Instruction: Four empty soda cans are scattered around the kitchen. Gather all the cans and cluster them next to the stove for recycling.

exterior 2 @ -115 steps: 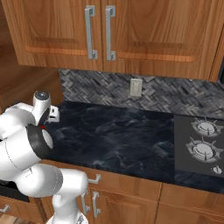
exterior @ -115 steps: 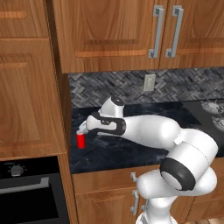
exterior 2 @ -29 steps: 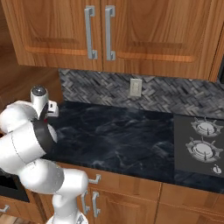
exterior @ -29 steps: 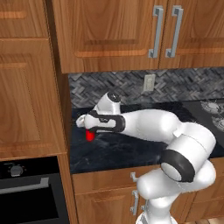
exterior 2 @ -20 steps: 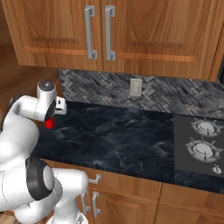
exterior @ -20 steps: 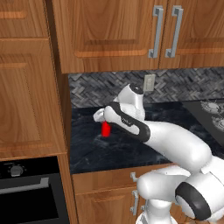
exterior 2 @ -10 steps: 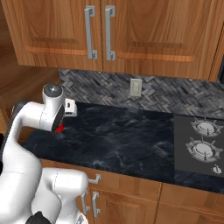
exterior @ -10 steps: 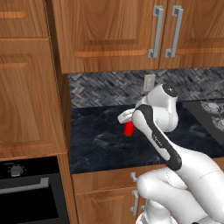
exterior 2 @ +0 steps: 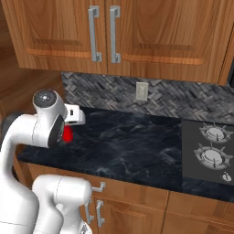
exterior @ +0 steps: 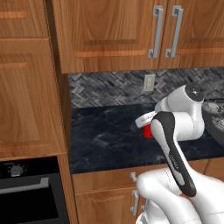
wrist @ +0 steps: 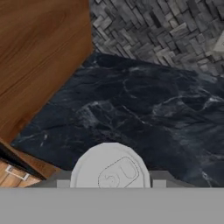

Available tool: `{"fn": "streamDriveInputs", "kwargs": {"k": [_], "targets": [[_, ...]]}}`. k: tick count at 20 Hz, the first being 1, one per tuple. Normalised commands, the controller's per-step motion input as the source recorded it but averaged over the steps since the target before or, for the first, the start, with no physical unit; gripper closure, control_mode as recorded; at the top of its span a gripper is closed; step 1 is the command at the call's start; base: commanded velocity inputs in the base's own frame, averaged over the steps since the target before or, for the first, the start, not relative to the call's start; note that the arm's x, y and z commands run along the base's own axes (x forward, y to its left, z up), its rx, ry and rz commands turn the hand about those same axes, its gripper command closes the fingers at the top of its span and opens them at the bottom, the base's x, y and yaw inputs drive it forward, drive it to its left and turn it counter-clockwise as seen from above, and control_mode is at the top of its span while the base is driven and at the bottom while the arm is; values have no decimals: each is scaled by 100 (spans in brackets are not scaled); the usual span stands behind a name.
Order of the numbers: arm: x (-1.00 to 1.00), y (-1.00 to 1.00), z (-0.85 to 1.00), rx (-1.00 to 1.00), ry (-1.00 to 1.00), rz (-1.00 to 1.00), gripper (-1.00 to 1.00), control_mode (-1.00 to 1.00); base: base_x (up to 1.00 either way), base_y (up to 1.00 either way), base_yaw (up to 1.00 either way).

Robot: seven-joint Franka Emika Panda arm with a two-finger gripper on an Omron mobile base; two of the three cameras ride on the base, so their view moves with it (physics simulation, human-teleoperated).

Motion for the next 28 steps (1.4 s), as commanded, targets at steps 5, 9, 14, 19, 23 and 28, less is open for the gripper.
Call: {"fn": "streamDriveInputs", "kwargs": {"k": [5, 9, 14, 19, 23, 28], "targets": [[-16, -11, 2, -2, -1, -1, 100, 100, -71, -52, -6], [0, 0, 0, 0, 0, 0, 100, 100, -83, -67, -9], [0, 0, 0, 0, 0, 0, 100, 100, -34, -84, -12], [0, 0, 0, 0, 0, 0, 100, 100, -2, -100, -11], [0, 0, 0, 0, 0, 0, 100, 100, 0, -100, -11], [0, 0, 0, 0, 0, 0, 100, 100, -2, -100, -10]]}}
